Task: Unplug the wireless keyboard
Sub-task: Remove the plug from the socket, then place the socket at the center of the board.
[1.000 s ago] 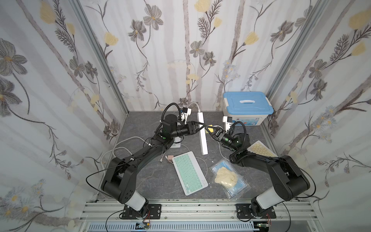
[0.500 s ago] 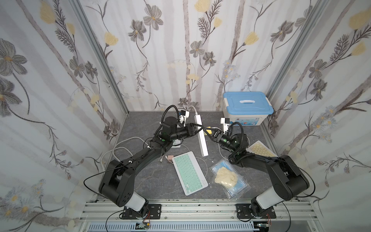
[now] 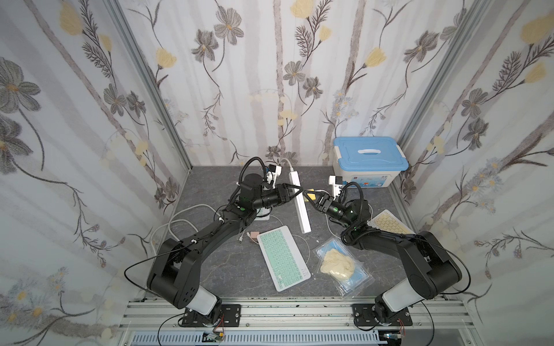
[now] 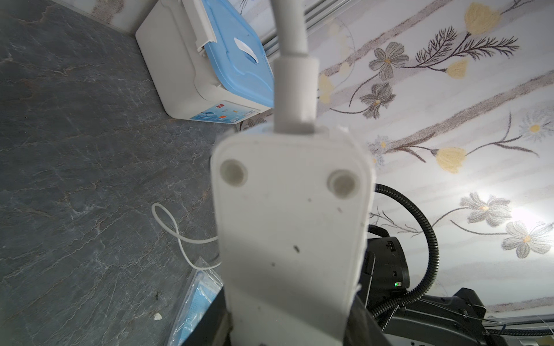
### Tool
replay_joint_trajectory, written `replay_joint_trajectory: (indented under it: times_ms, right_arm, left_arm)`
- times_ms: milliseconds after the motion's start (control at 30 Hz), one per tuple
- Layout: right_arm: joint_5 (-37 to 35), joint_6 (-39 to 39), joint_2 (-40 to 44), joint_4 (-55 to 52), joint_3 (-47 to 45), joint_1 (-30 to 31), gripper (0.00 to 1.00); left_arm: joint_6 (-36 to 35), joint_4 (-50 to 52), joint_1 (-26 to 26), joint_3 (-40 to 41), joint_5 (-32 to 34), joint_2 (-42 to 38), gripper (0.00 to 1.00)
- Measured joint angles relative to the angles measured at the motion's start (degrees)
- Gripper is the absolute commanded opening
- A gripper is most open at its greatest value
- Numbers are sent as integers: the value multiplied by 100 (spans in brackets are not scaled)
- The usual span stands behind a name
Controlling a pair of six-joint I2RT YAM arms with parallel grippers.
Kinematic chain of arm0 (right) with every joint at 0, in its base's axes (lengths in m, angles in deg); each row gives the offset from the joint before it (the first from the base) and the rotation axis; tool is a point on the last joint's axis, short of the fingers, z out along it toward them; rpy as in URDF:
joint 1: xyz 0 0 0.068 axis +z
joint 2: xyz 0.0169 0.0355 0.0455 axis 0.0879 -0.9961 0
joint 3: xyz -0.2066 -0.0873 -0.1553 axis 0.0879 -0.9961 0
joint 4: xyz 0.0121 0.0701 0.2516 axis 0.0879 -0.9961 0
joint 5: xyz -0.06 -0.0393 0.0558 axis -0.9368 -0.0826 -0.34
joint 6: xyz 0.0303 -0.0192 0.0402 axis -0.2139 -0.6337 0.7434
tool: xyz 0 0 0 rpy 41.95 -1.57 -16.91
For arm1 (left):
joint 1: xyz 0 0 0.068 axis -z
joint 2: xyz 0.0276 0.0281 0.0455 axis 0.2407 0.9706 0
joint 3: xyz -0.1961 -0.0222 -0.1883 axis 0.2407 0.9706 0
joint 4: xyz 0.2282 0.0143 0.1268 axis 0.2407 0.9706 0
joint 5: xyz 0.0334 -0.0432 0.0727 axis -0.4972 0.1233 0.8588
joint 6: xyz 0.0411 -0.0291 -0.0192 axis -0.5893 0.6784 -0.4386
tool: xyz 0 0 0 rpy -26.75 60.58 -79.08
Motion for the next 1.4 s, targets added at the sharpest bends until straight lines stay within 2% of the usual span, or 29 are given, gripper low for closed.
replay_joint_trajectory:
  times_ms: [200,300,467,667,900,1033,1233,1400]
  right_arm:
    - [83,-4,-61,247,-37,-125,0]
    - [-66,28,-164,114,-76,-166,0]
    - [-52,111,-188,59,-87,-127,0]
    - [-70,120,31,-22,-260,-509,0]
    - [-72,-50,321,-245,-284,-525,0]
    - [-74,-149,527,-339,-479,-643,0]
    - [-68,-896,1180,-1209,-579,-787,0]
    - [-52,-1878,1670,-2175,-721,-925,0]
  left_arm:
    - [9,-24,-63,-11,-81,-22,0]
    - [85,-420,-170,0,243,-105,0]
    - [136,-940,-142,96,247,-129,0]
    - [11,-831,-179,120,299,-415,0]
    - [-125,-693,-192,142,299,-483,0]
    - [-363,-221,-197,155,389,-629,0]
    - [-960,756,-197,162,802,-817,0]
    - [-1270,1060,-201,20,1130,-181,0]
